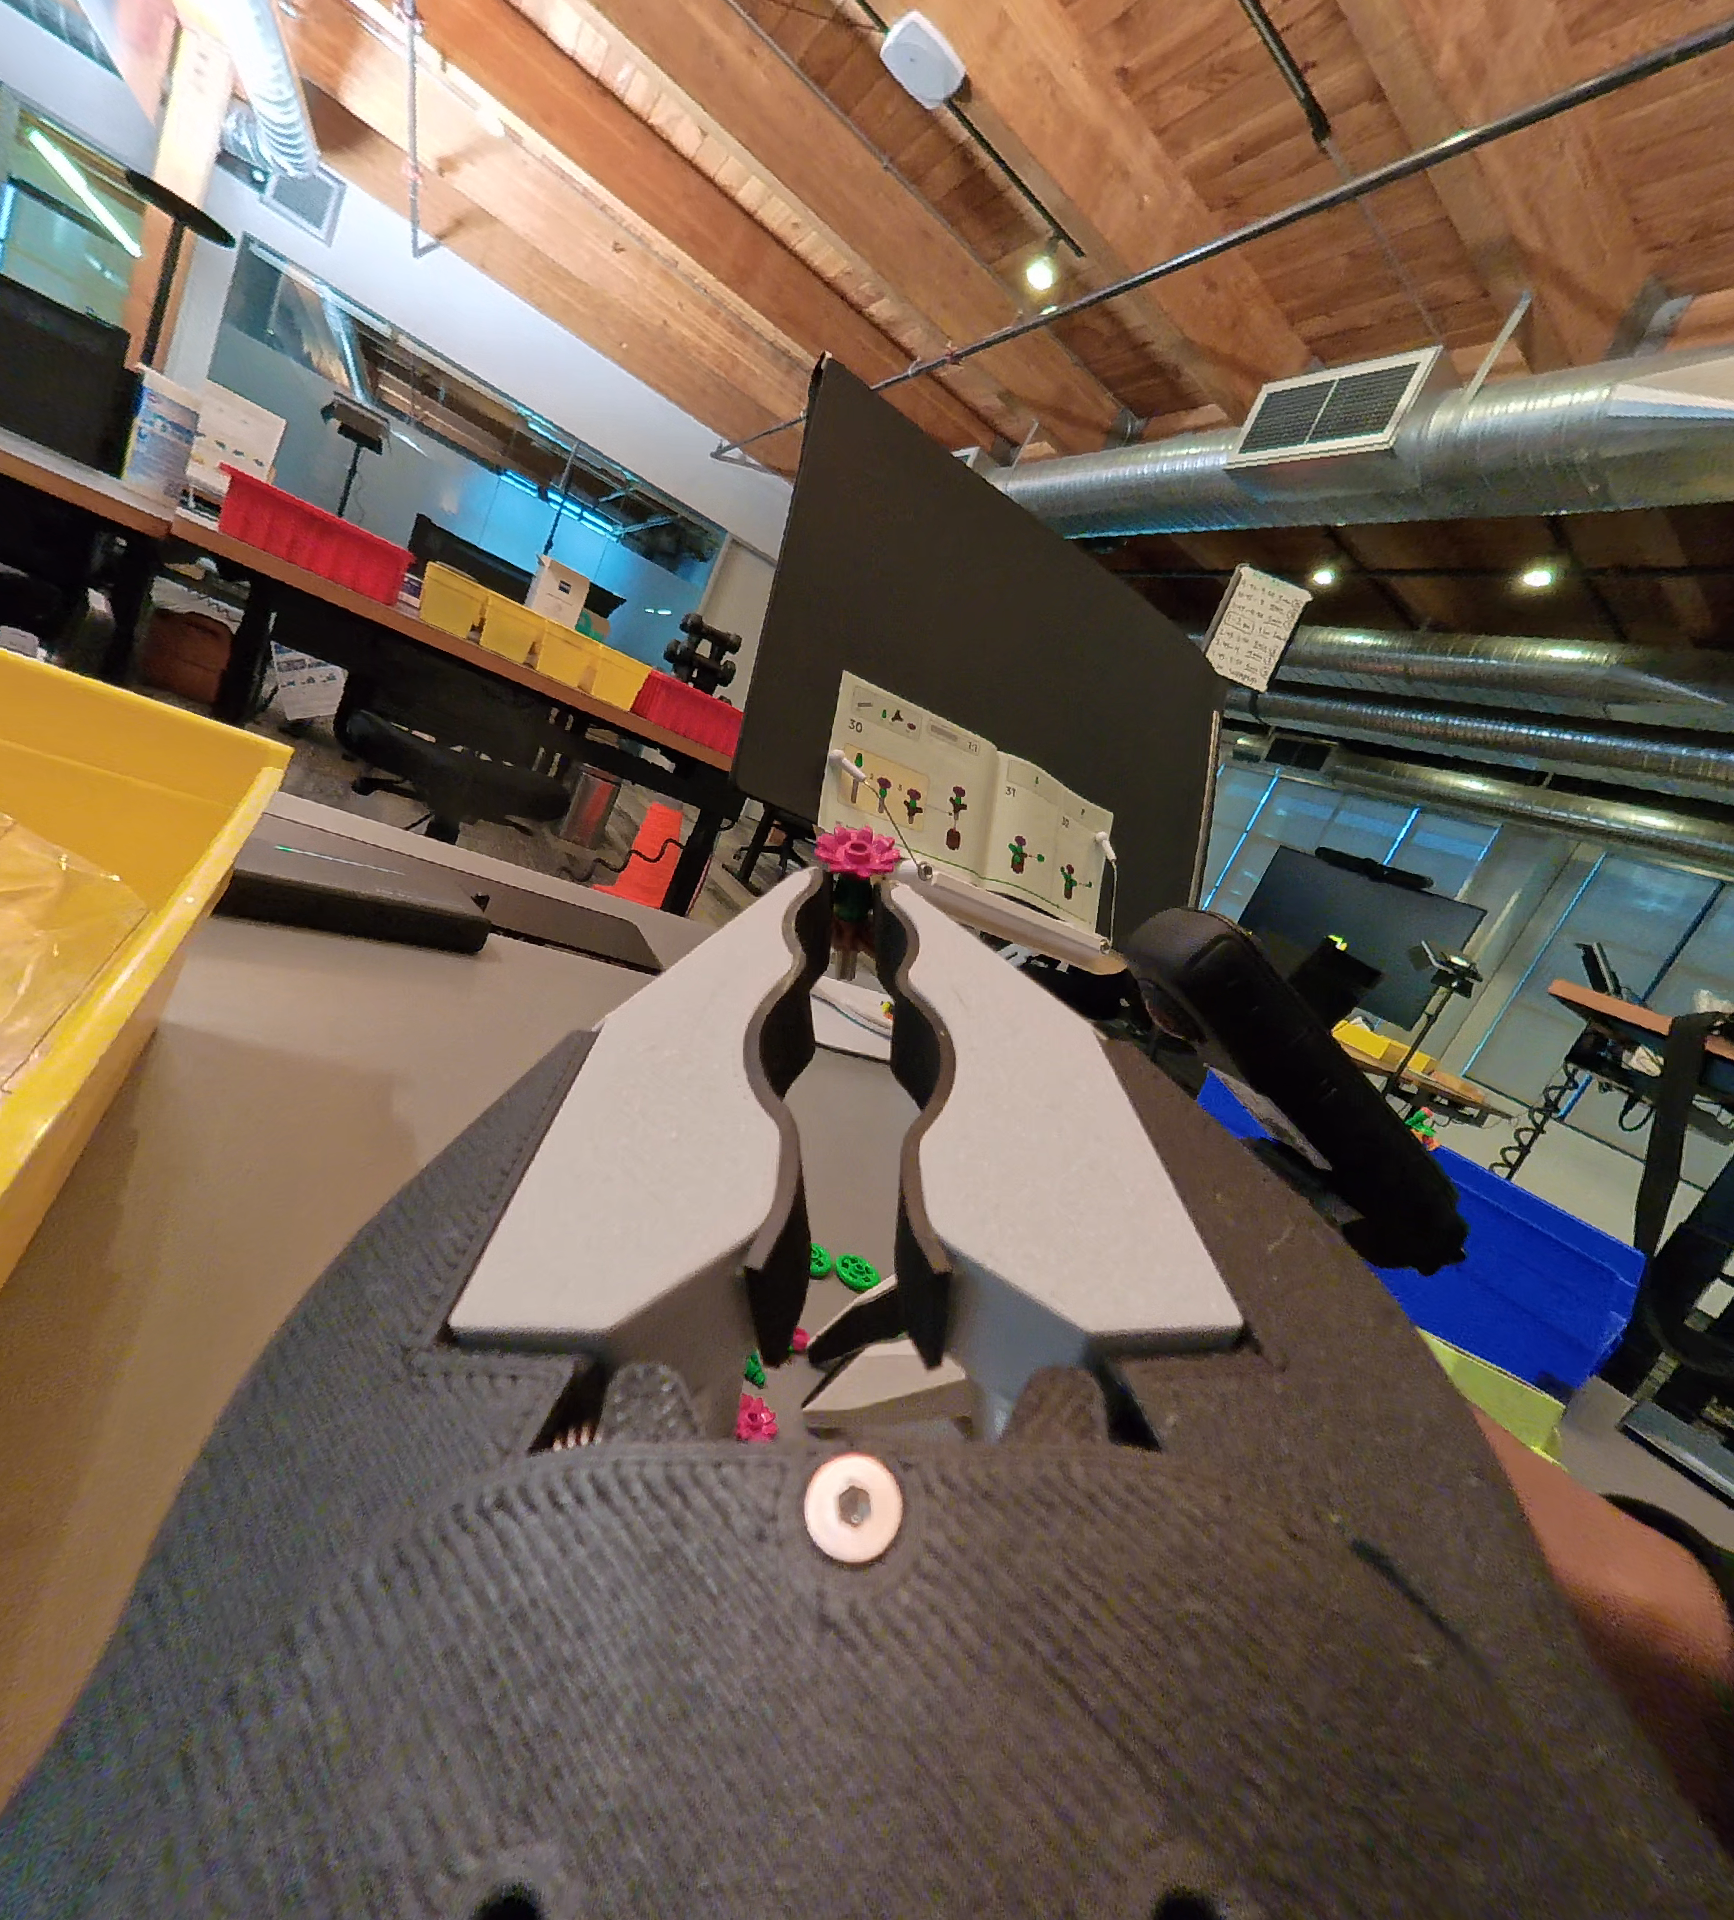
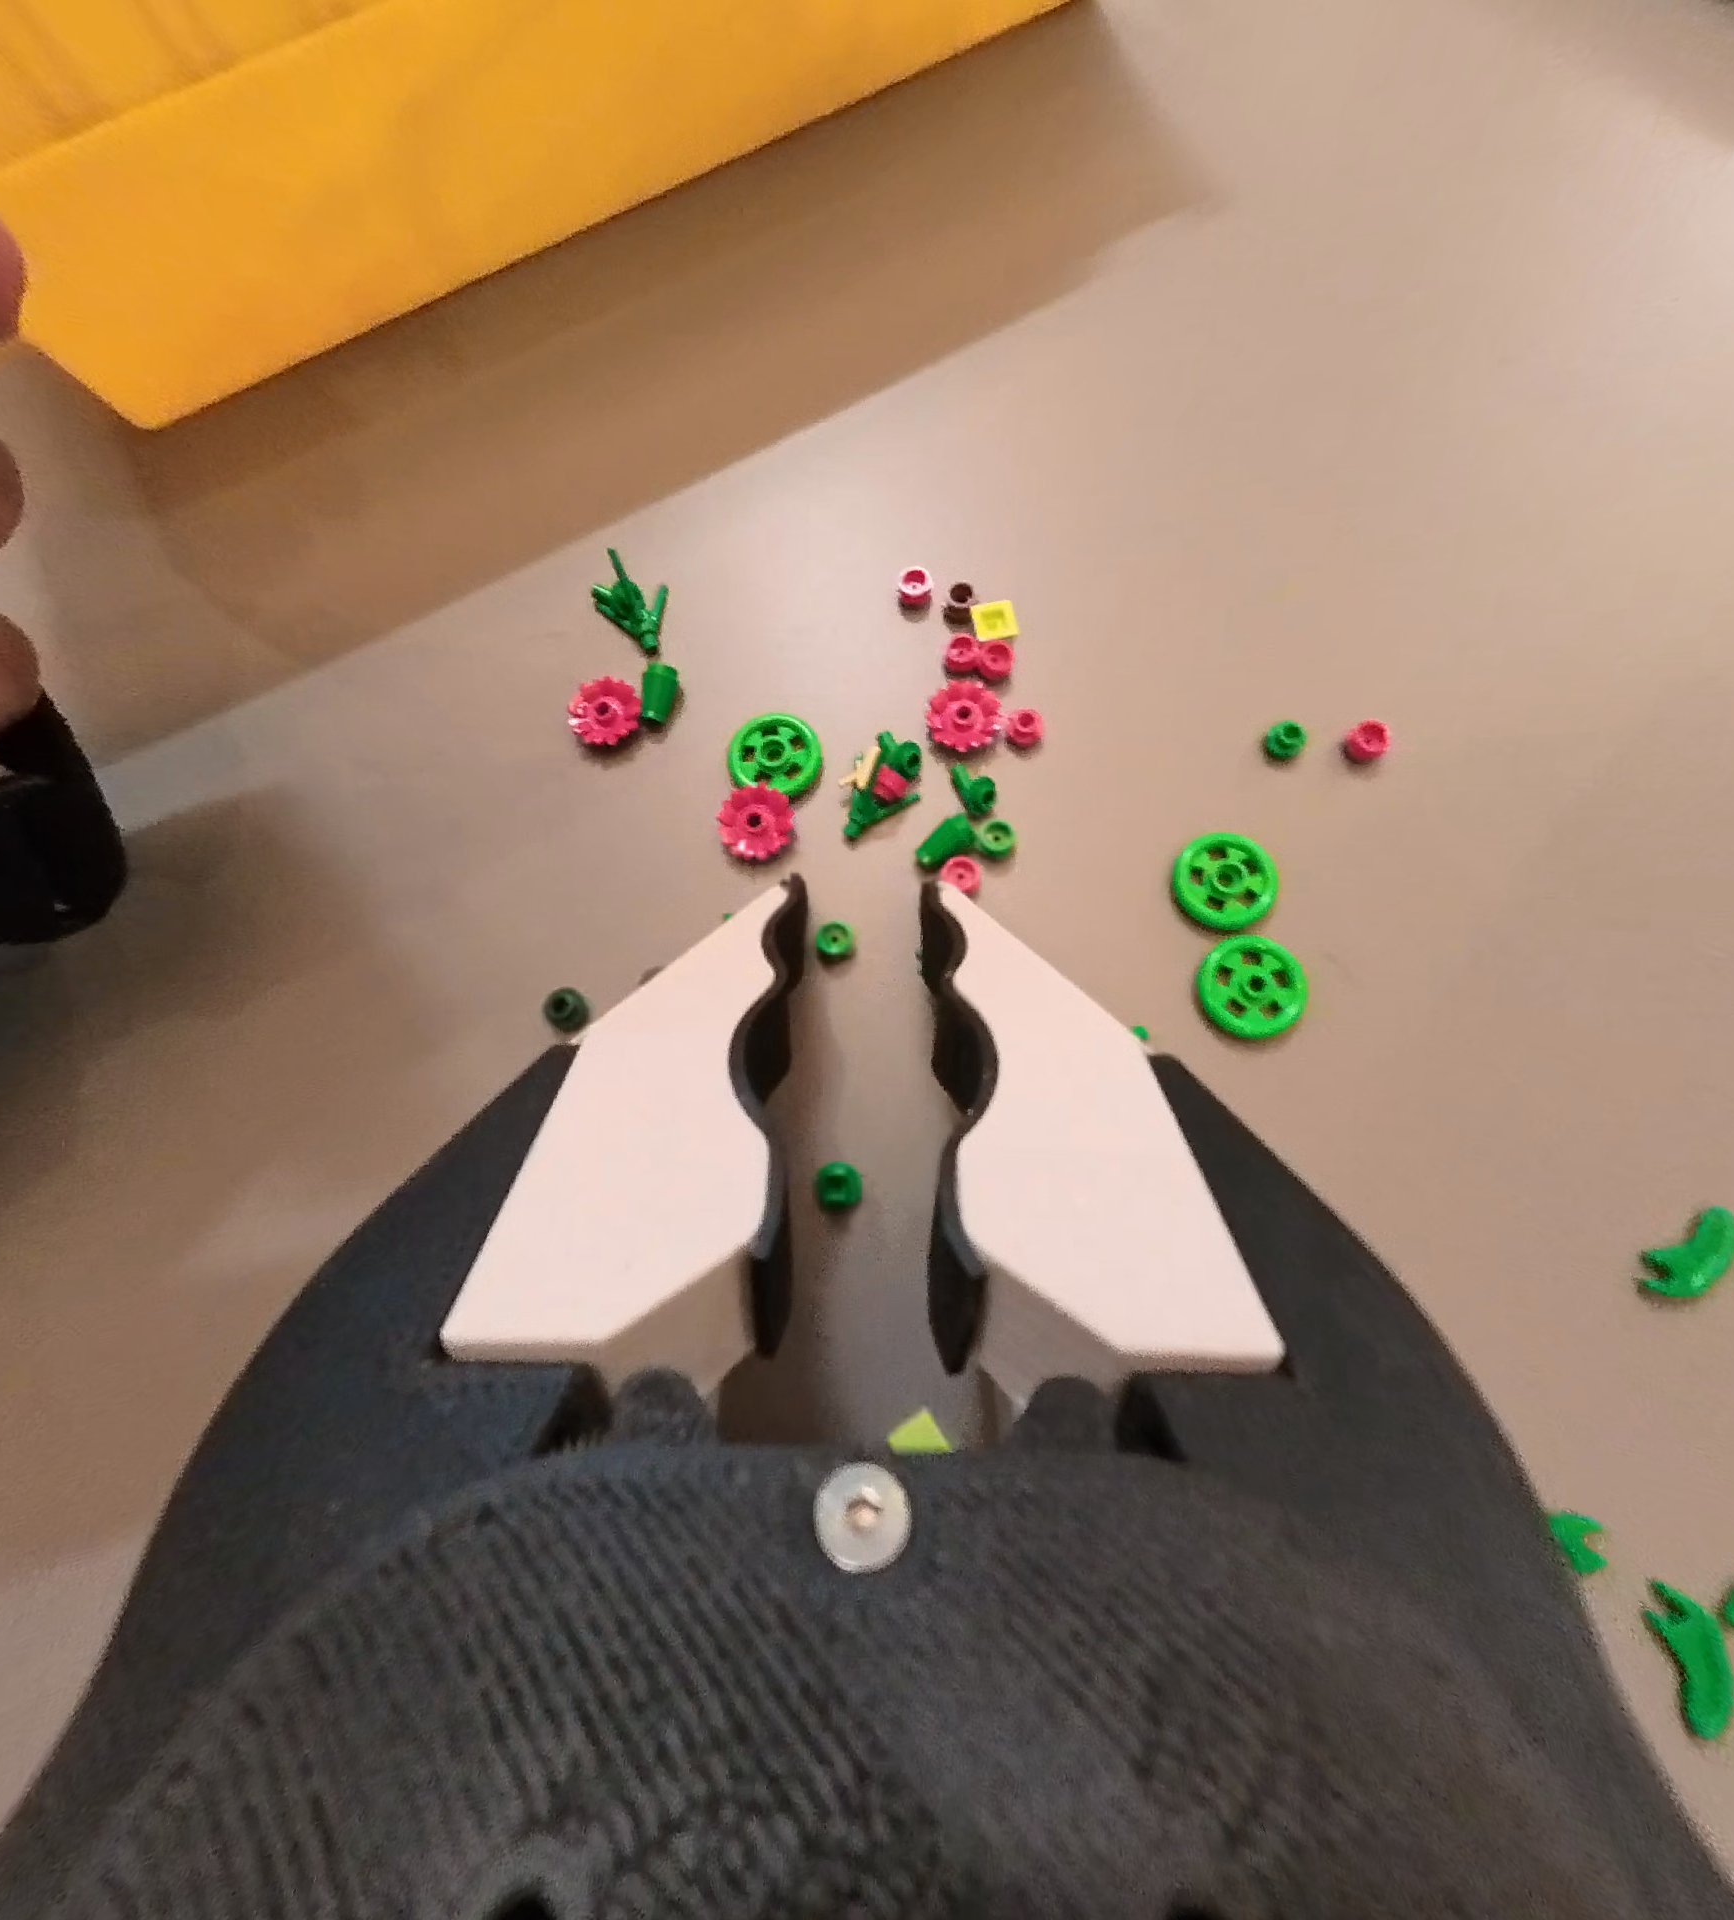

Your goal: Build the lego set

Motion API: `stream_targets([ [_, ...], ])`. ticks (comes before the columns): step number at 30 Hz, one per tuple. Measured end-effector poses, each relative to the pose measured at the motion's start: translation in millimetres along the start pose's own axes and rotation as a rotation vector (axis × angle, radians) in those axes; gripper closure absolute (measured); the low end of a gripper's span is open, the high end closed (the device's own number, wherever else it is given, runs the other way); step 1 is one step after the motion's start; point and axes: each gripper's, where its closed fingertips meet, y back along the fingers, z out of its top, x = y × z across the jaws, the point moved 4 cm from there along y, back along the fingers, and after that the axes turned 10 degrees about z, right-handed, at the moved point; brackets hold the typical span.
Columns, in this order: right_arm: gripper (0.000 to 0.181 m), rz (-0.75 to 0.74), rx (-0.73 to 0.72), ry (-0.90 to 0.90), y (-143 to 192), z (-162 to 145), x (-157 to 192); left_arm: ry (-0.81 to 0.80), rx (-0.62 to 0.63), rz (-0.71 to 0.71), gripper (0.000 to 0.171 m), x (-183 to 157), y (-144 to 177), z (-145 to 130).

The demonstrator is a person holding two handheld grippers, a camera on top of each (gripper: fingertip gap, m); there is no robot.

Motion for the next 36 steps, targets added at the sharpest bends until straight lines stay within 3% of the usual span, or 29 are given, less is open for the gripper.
stream_targets([
  [19,0.161,-0.013,-0.015,0.018,-9.6,11.1,-13.4,-0.001,0.004,-0.001,0.168,-1.3,-0.8,-1.5],
  [27,0.175,-0.015,0.006,0.093,-9.3,10.2,-10.3,0.002,0.003,-0.002,0.168,-2.5,-1.3,-2.6],
  [31,0.175,-0.006,-0.04,0.127,8.1,13.0,-2.9,0.002,0.008,-0.005,0.168,-4.9,-4.3,-4.7],
  [36,0.175,0.073,-0.089,0.249,53.0,4.8,22.6,0.012,0.023,-0.022,0.168,-9.8,-5.7,-9.3],
])
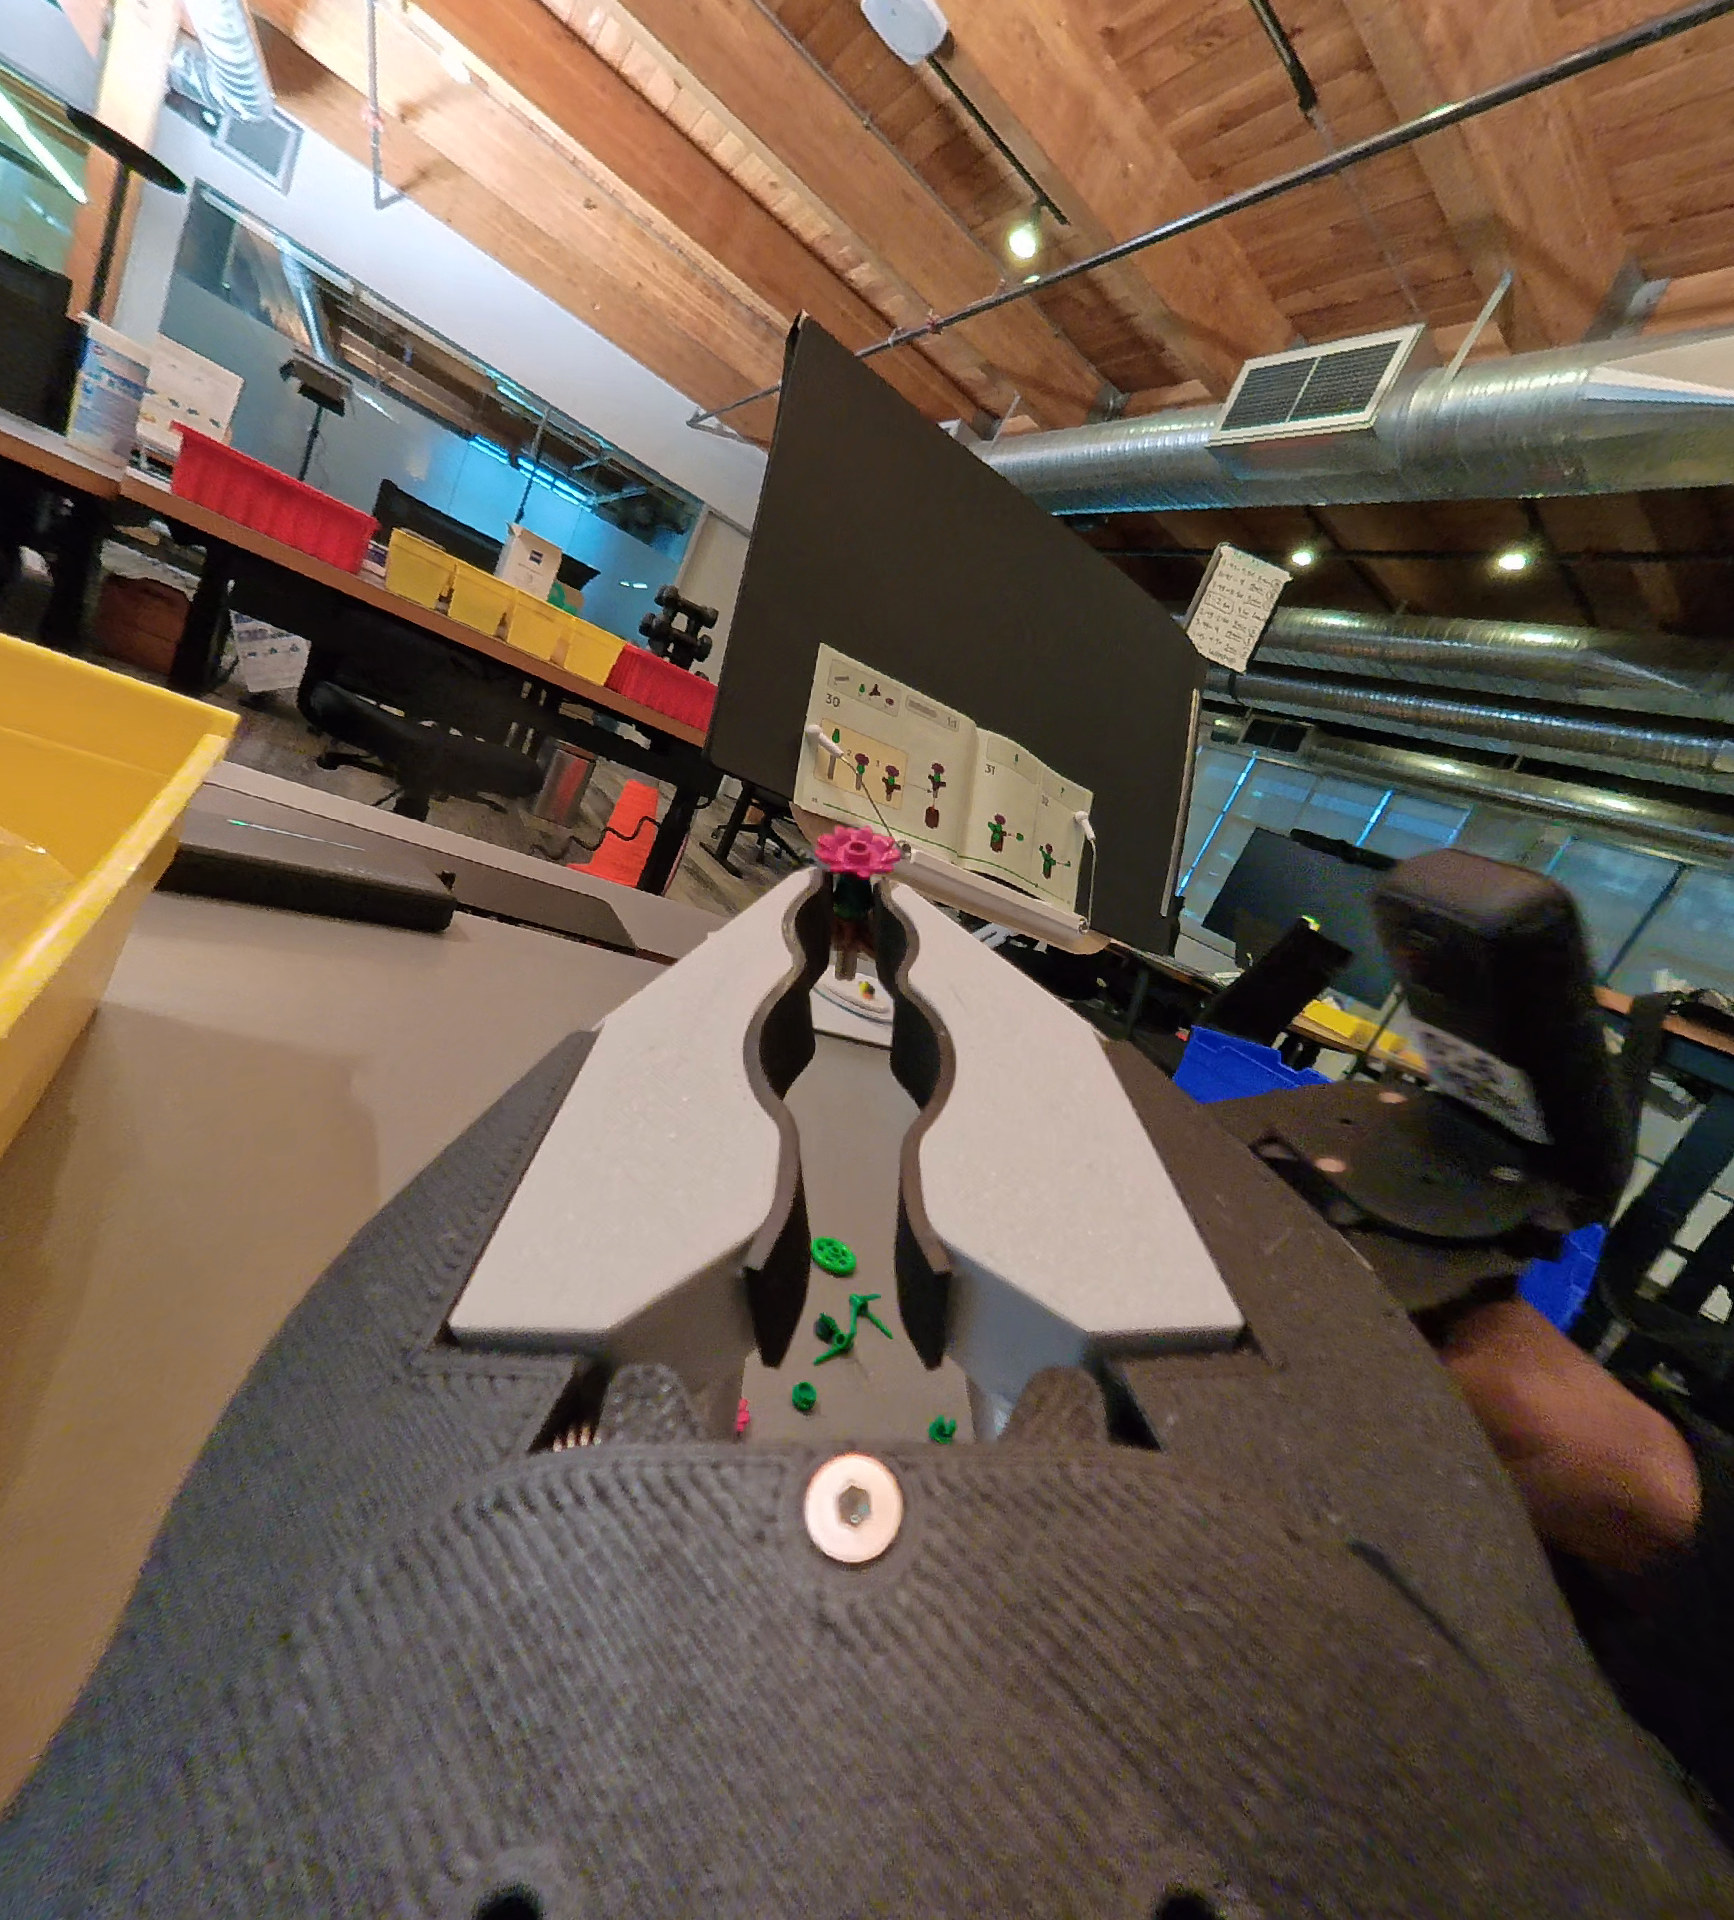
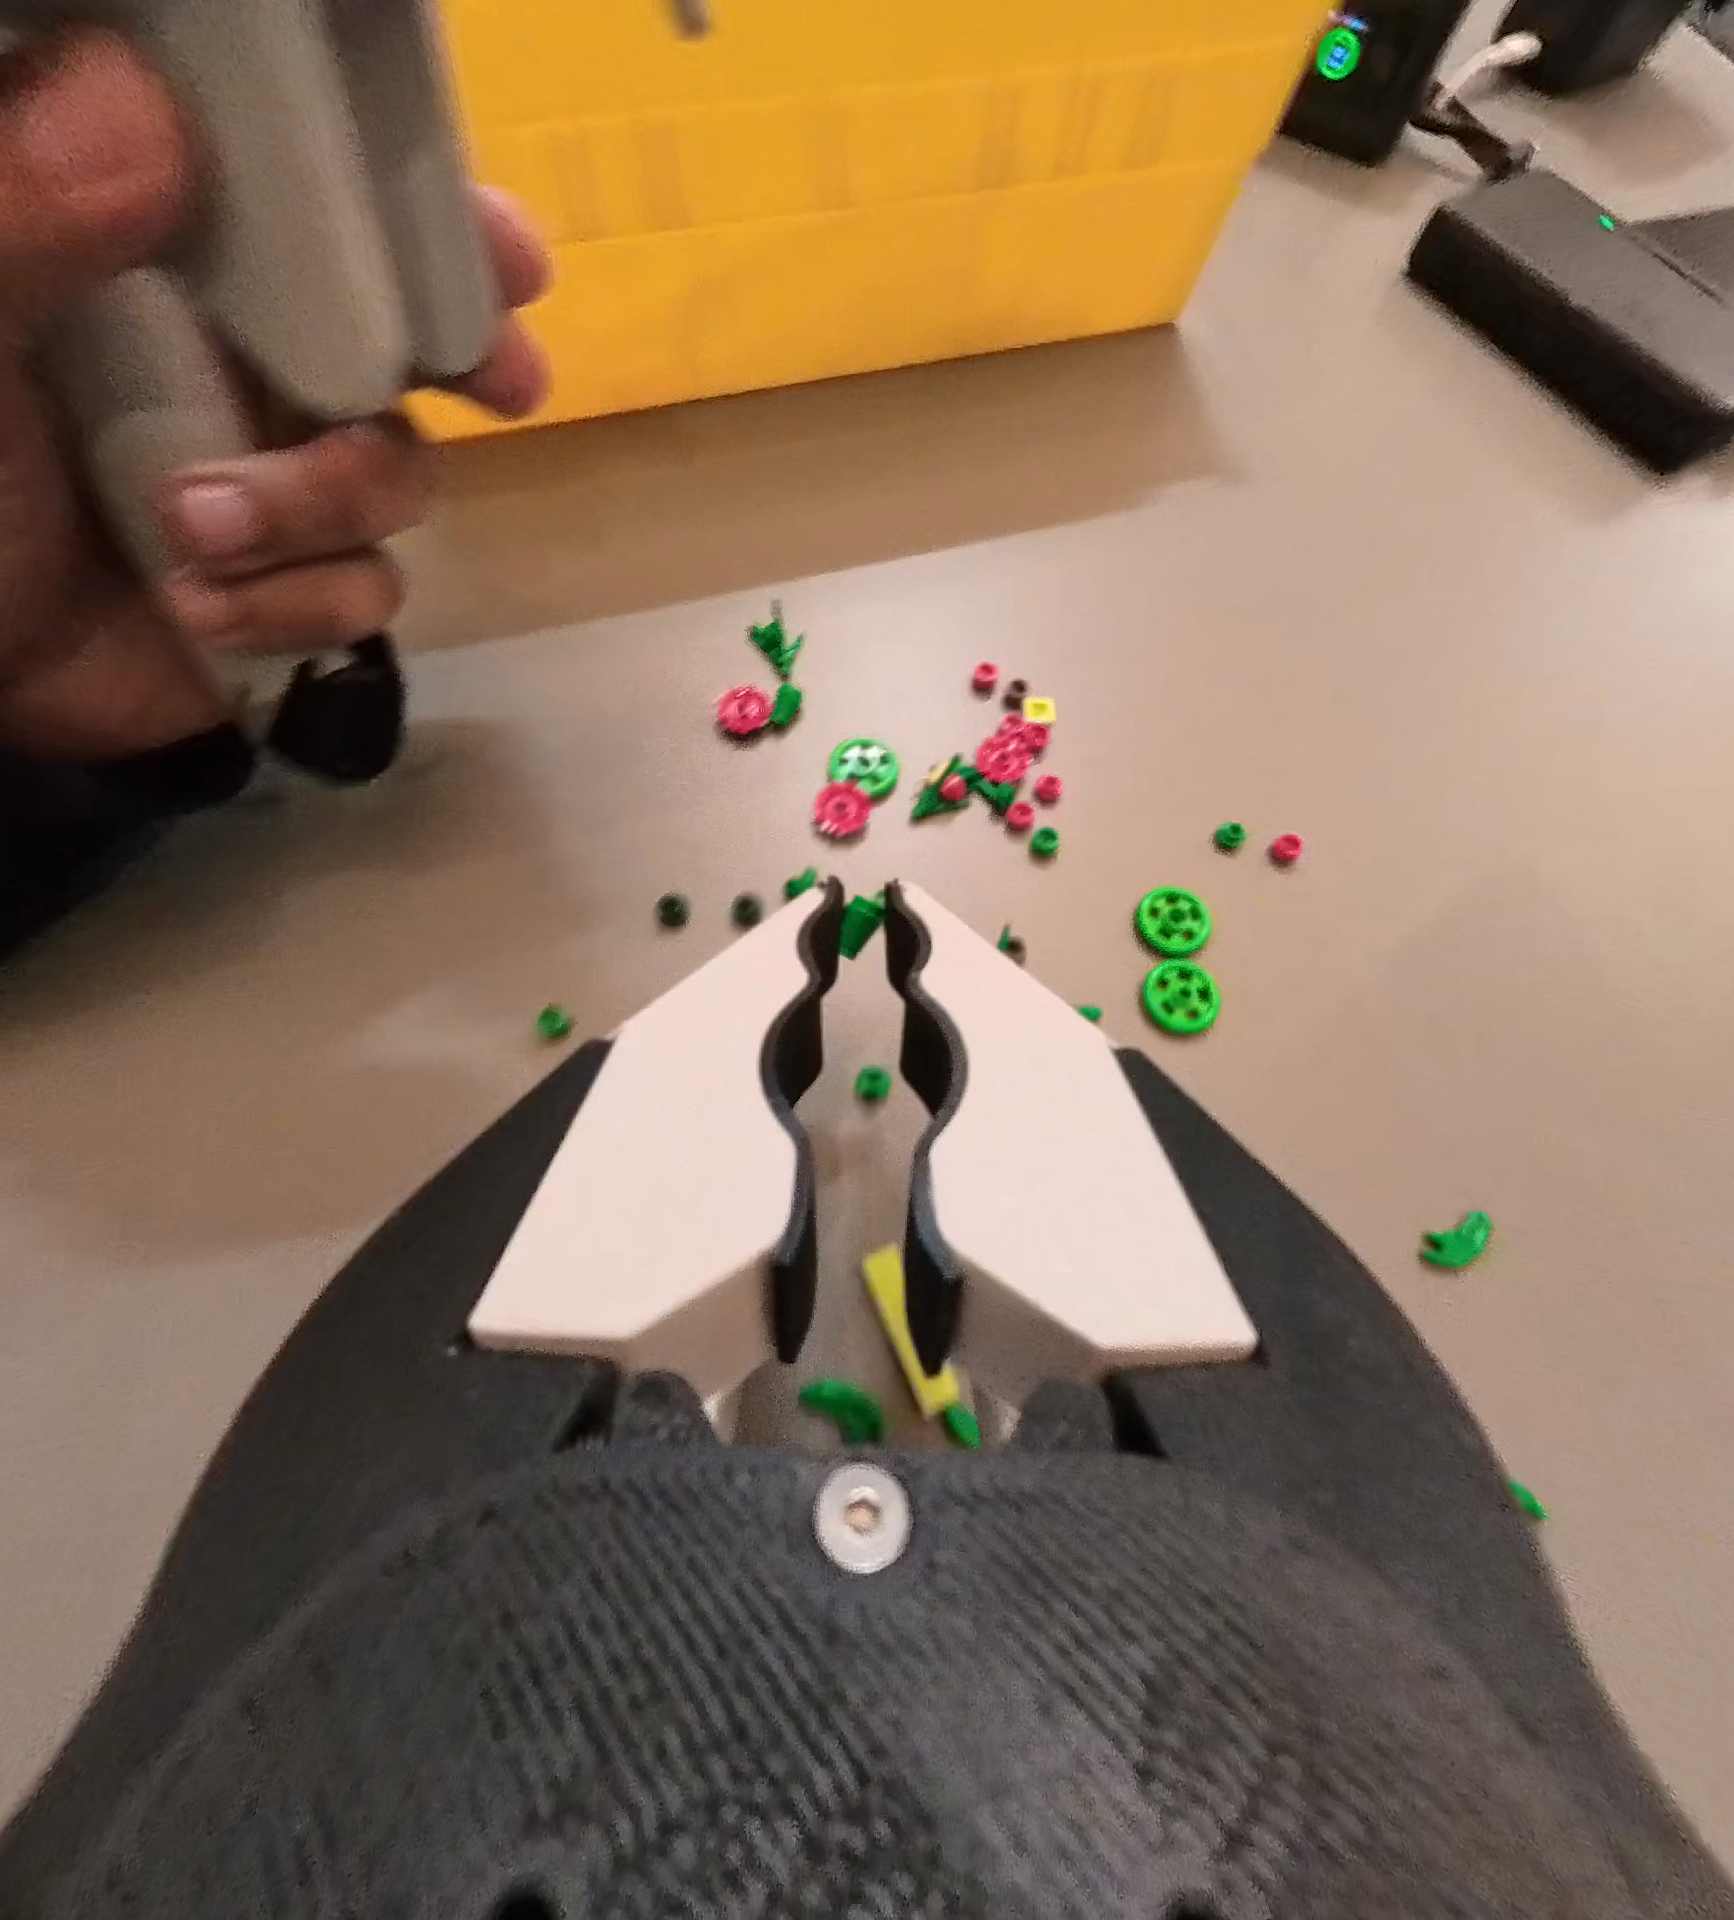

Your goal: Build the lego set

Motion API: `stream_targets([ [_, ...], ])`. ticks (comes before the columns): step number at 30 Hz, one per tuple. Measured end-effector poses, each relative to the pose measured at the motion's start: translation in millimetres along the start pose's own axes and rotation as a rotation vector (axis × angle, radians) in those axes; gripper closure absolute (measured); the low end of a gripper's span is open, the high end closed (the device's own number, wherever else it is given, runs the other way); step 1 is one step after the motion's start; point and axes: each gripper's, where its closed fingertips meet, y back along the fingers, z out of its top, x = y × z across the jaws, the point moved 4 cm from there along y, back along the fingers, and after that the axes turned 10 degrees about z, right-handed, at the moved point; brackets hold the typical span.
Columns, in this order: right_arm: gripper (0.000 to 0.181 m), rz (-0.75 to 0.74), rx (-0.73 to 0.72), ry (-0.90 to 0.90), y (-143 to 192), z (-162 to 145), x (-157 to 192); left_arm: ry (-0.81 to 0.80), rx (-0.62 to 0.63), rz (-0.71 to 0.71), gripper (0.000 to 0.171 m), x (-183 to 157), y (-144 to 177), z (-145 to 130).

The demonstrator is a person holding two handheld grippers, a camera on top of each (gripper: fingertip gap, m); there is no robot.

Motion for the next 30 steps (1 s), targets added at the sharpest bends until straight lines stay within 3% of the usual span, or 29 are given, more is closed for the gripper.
stream_targets([
  [6,0.175,0.018,0.156,0.108,55.1,-55.0,53.5,-0.008,0.04,-0.034,0.167,-10.4,-6.1,-12.1],
  [9,0.175,-0.049,0.269,0.092,78.2,-96.4,69.3,-0.016,0.061,-0.047,0.168,-16.8,-8.7,-19.1],
  [12,0.175,-0.074,0.268,0.033,93.6,-120.4,81.0,-0.018,0.079,-0.059,0.168,-21.9,-8.9,-24.3],
  [18,0.173,-0.066,0.174,-0.074,102.0,-128.7,83.0,-0.025,0.09,-0.07,0.167,-25.4,-8.7,-26.5],
  [25,0.14,-0.11,0.101,-0.138,110.1,-122.5,86.2,-0.017,0.089,-0.069,0.168,-23.4,-5.5,-22.9],
  [30,0.147,-0.176,0.084,-0.174,114.0,-133.4,88.4,0.01,0.106,-0.092,0.167,-24.2,-7.3,-26.3],
])
